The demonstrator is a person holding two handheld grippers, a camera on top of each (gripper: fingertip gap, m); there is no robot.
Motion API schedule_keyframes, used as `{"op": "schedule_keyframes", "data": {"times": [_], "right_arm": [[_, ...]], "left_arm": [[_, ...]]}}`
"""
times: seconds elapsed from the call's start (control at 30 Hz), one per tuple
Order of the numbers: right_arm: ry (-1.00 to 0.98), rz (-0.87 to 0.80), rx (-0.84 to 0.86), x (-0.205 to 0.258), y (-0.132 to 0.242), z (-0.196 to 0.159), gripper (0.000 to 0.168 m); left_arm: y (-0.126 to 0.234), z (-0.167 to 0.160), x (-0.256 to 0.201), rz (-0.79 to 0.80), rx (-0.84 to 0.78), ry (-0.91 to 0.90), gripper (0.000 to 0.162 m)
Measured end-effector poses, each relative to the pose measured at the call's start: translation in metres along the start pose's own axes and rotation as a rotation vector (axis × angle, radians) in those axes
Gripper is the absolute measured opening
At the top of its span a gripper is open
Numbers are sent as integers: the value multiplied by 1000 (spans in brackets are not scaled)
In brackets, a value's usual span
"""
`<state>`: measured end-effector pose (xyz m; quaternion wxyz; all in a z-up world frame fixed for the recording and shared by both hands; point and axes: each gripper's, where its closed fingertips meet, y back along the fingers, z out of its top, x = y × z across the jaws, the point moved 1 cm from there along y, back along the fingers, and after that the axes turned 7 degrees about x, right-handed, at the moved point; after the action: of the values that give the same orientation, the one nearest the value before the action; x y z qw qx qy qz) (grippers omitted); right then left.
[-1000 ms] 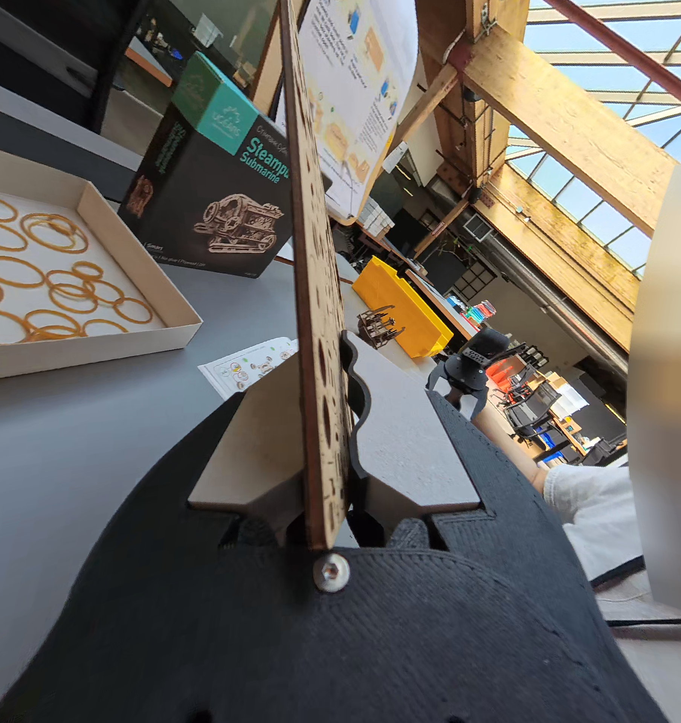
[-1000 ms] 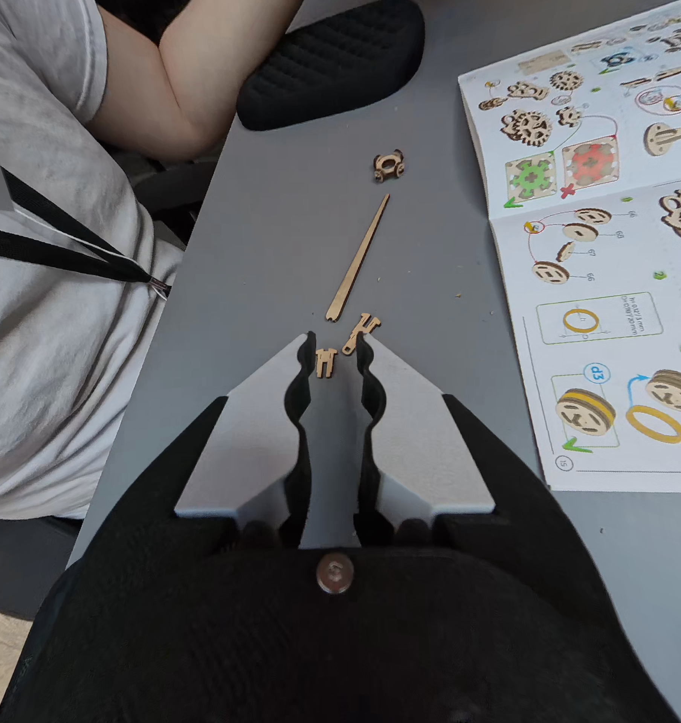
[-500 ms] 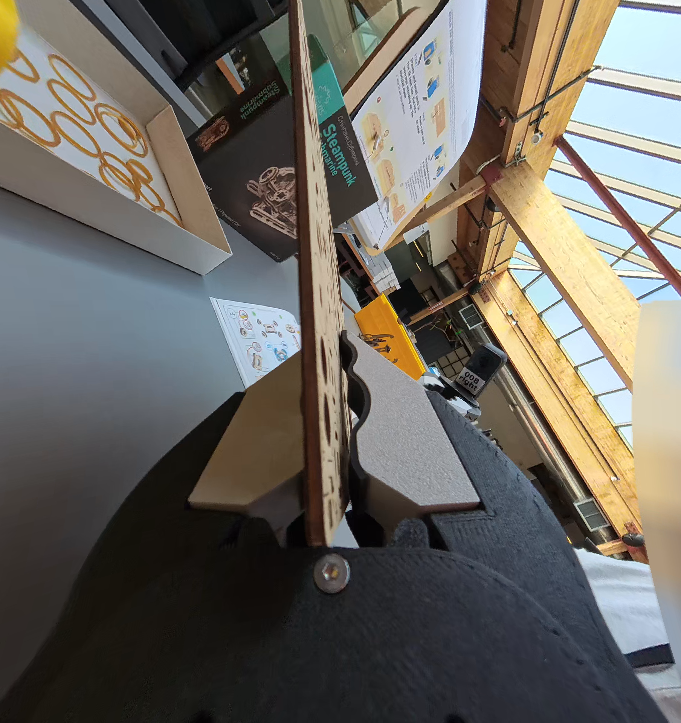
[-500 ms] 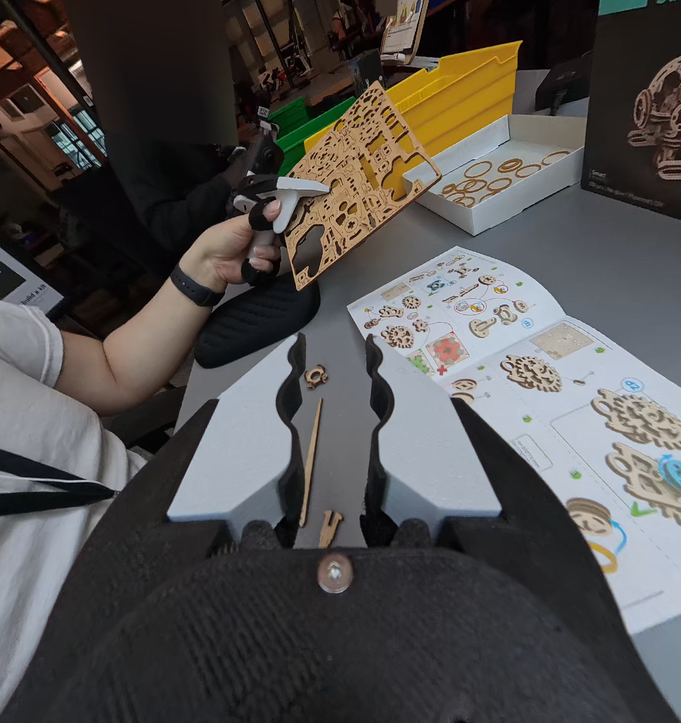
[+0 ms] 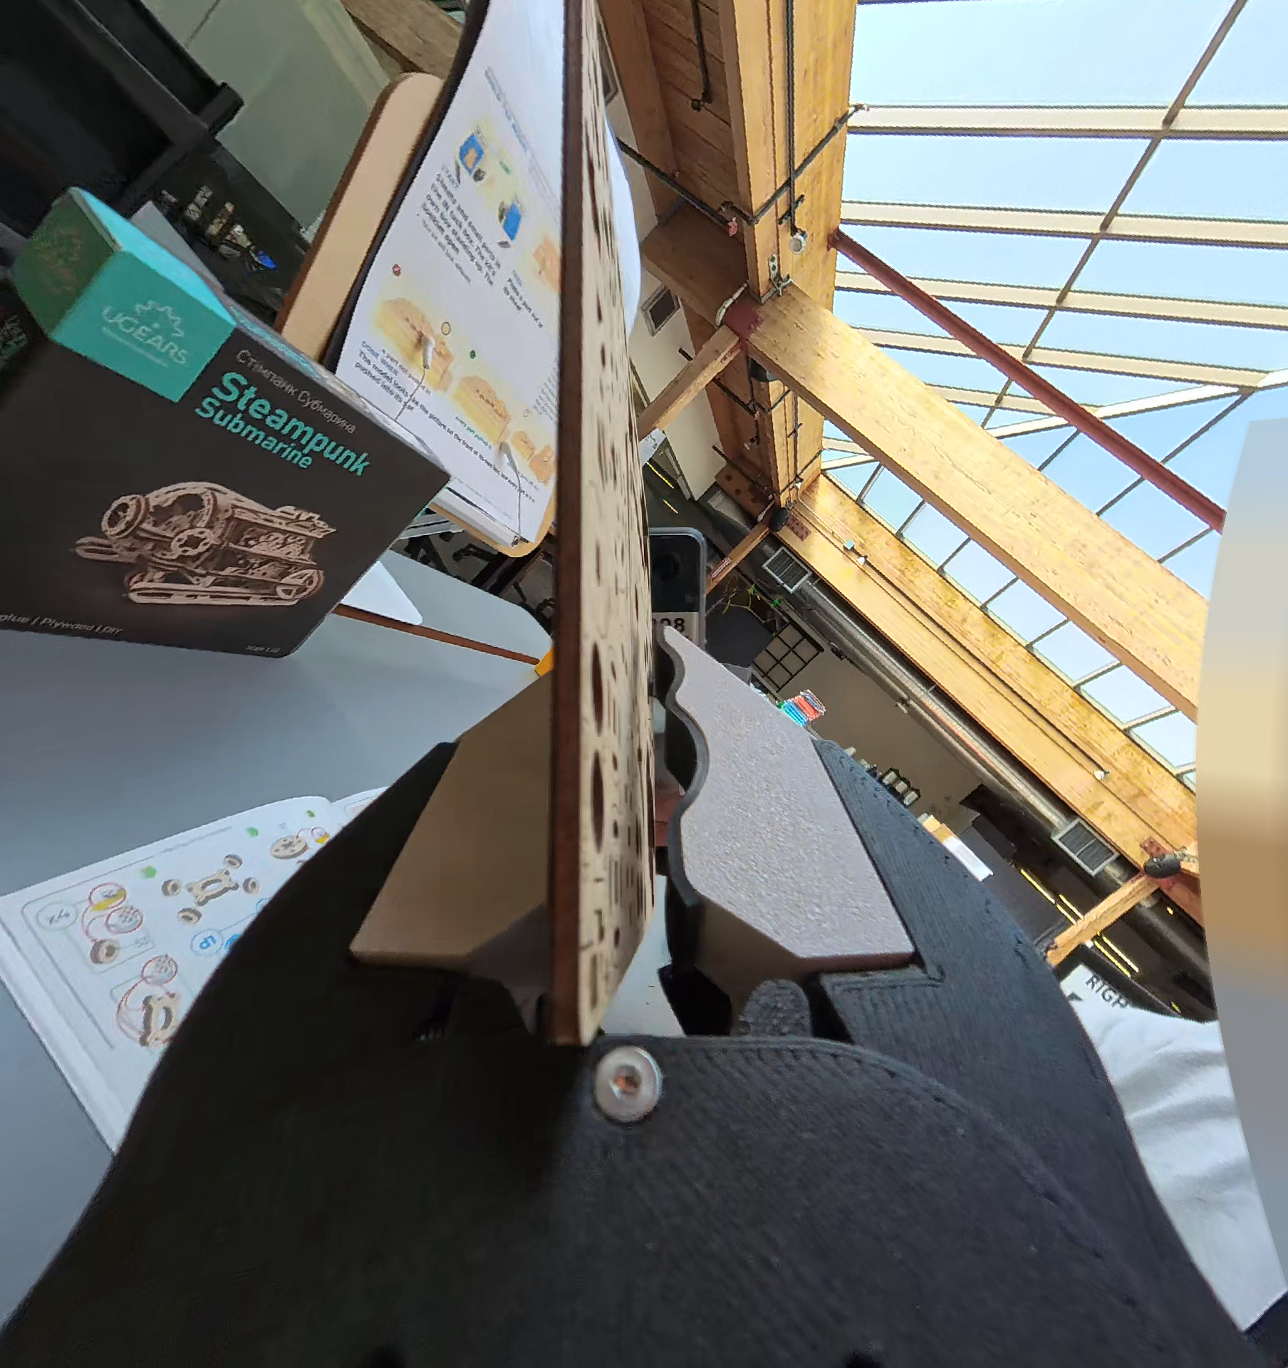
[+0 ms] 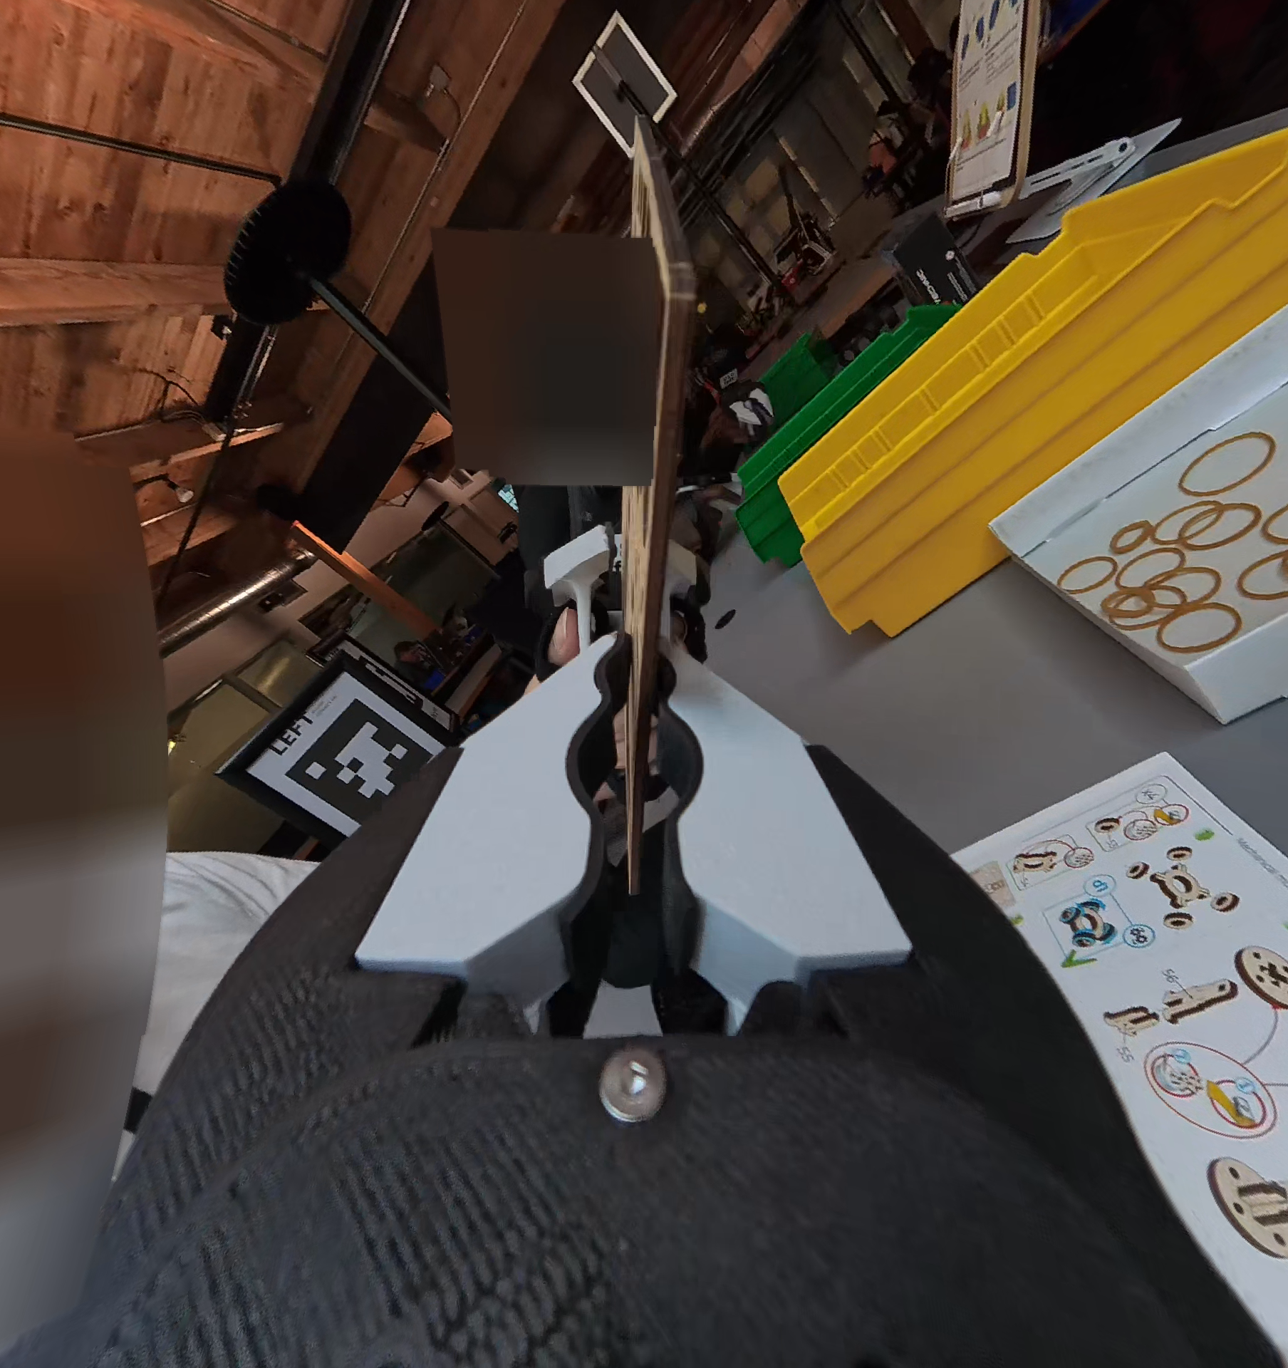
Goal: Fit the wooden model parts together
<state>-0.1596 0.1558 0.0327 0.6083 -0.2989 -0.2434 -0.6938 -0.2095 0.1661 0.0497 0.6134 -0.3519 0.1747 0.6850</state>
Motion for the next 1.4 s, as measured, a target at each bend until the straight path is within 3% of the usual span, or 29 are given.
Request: {"op": "schedule_keyframes", "data": {"times": [0.17, 0.47, 0.6, 0.73, 0.83, 0.97, 1.1, 1.2, 1.3, 1.4], "right_arm": [[-64, 38, -14, 8, 27, 10, 0], [-116, 55, -89, 15, 78, 30, 1], [-116, -11, -139, 6, 98, 22, 1], [-107, -26, -248, 11, 124, 12, 1], [-85, -70, -308, 16, 147, -1, 1], [-39, -118, -453, 25, 173, -8, 1], [-43, -60, -498, 31, 171, -13, 1], [-14, -112, -468, 23, 163, -22, 1], [0, -119, -459, 21, 156, -28, 1], [-1, -73, -443, 23, 146, -32, 0]], "left_arm": [[-16, -6, -16, -92, 97, -87, 34], [-13, -5, -10, -147, 150, -62, 33], [-10, -13, 0, -138, 155, -48, 34], [-14, -35, 9, -164, 215, -9, 18], [-21, -52, 17, -141, 260, -11, 18], [-35, -51, 5, -178, 261, -16, 19], [-65, -62, -9, -173, 324, -42, 31], [-89, -81, -24, -247, 369, 9, 38], [-104, -97, -30, -306, 393, 53, 30], [-109, -103, -29, -344, 395, 79, 8]]}}
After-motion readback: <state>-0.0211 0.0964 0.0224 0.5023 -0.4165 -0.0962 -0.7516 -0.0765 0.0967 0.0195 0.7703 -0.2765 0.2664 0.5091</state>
